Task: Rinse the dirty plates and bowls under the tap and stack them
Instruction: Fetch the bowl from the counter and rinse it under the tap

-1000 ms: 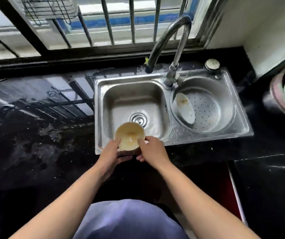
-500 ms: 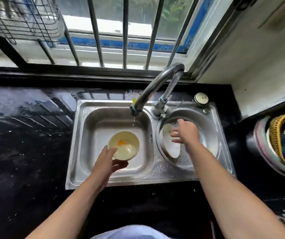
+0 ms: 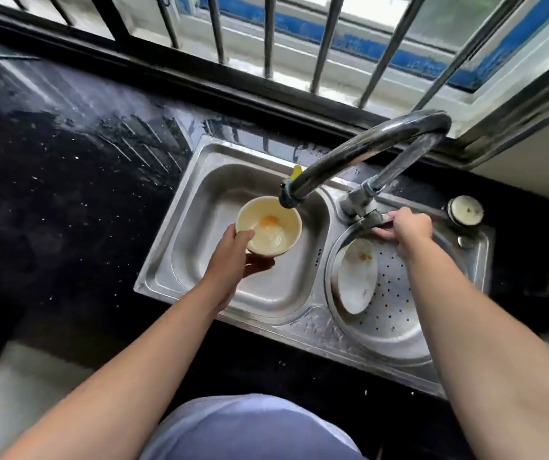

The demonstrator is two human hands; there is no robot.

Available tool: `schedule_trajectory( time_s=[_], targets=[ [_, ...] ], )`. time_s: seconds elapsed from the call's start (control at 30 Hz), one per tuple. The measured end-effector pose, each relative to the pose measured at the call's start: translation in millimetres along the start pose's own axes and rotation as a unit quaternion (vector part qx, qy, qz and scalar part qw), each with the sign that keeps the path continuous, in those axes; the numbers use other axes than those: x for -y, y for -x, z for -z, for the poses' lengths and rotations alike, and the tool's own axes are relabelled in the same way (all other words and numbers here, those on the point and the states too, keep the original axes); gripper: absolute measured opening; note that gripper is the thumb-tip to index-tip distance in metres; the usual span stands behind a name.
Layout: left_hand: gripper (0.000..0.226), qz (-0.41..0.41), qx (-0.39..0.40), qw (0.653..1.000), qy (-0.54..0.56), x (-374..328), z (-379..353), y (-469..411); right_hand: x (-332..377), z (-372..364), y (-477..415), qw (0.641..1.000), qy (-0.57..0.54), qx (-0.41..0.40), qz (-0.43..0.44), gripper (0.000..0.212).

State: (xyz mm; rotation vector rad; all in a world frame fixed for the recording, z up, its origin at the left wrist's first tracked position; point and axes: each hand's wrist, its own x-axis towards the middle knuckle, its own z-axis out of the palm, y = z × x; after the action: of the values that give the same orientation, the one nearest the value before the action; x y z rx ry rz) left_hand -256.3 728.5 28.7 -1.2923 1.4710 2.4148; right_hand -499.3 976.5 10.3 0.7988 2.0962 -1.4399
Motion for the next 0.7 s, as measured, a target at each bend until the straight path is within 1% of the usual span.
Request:
schedule_trajectory(
  time_s=[0.03, 0.13, 0.23, 0.27, 0.3, 0.33, 0.37, 0.4, 0.43, 0.47, 0.5, 0.6, 0.7],
  targets=[
    [0.031, 0.001, -0.003, 1.000, 0.000, 1, -1, -1, -1, 1, 0, 1.000, -0.014, -0.002, -0.001, 0.010],
    [0.031, 0.003, -0.007, 1.000, -0.007, 3, -5, -5, -2, 1, 3, 0.999, -0.031, -0.031, -0.014, 0.021],
    [0.030, 0.005, -0.006, 1.000, -0.008, 4, -8, -7, -2, -3, 7, 0.997, -0.067, -0.036, -0.021, 0.018],
    [0.029, 0.006, -0.004, 1.000, -0.010, 3, -8, -7, -4, -3, 12, 0.996, -0.084, -0.029, -0.027, 0.019],
    [0.028, 0.006, -0.002, 1.000, -0.013, 3, -9, -7, -7, -4, 16, 0.994, -0.105, -0.018, -0.030, 0.026],
    [0.027, 0.007, 0.000, 1.000, -0.015, 3, -10, -6, -9, -4, 25, 0.993, -0.115, -0.010, -0.034, 0.038],
    [0.027, 0.008, 0.005, 1.000, -0.017, 3, -11, -6, -13, -5, 33, 0.993, -0.116, -0.008, -0.036, 0.055],
    [0.027, 0.008, 0.009, 1.000, -0.018, 2, -11, -6, -18, -5, 45, 0.994, -0.097, -0.011, -0.038, 0.072],
    [0.027, 0.007, 0.012, 1.000, -0.020, 1, -10, -6, -25, -8, 58, 0.997, -0.074, -0.015, -0.032, 0.083],
    [0.027, 0.007, 0.013, 1.000, -0.023, 0, -9, -6, -30, -10, 74, 0.999, -0.049, -0.014, -0.019, 0.087],
    [0.026, 0.009, 0.013, 1.000, -0.024, -1, -8, -6, -37, -14, 88, 0.999, -0.032, -0.012, 0.002, 0.087],
    [0.026, 0.016, 0.017, 0.999, -0.026, -2, -5, -9, -51, -25, 133, 0.997, 0.043, 0.003, 0.070, 0.068],
    [0.027, 0.020, 0.023, 0.999, -0.033, -2, -3, -11, -61, -38, 165, 0.986, 0.083, 0.086, 0.119, 0.053]
  ],
)
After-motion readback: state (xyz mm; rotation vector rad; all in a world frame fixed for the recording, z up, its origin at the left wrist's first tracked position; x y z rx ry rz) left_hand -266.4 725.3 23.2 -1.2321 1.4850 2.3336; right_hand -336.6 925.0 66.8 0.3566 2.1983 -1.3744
